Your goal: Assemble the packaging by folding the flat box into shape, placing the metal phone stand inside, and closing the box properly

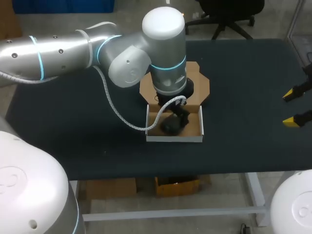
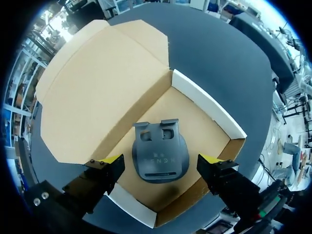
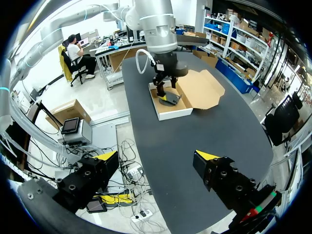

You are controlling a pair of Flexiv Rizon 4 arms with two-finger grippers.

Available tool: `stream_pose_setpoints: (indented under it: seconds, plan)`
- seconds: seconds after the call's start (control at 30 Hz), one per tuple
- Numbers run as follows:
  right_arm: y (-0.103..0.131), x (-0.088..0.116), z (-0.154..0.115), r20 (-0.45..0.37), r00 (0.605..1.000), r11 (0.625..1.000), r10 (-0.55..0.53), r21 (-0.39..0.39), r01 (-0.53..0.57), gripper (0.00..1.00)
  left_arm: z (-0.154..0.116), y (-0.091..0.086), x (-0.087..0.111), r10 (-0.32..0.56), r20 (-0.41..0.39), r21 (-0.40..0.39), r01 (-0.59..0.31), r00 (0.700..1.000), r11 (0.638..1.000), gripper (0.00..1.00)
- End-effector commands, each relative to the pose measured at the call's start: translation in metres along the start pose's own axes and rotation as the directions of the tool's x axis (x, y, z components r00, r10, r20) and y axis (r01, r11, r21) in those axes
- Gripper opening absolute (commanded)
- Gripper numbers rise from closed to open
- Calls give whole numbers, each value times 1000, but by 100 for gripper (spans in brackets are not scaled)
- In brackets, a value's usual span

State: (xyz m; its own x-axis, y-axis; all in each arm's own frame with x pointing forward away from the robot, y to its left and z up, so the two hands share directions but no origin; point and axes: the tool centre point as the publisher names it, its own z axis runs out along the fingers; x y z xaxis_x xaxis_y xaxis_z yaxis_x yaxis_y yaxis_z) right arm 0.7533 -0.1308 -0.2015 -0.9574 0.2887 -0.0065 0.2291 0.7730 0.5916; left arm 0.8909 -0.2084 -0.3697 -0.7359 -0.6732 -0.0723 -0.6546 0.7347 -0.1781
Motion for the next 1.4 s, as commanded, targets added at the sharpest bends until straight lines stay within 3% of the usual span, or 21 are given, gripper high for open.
stream_pose_setpoints:
  seconds: [0.03,0.27,1.4]
  plan:
    - [0,0,0,-1,1000,1000,-1,-2,1,100,-12,-1,7,-36,27,-19,37,999,999,100]
    - [0,0,0,-1,1000,1000,-1,-2,1,100,-21,-1,13,-105,4,-13,105,995,994,100]
    - [0,0,0,-1,1000,1000,-1,-2,1,100,-23,-1,13,-106,1,-14,106,994,994,100]
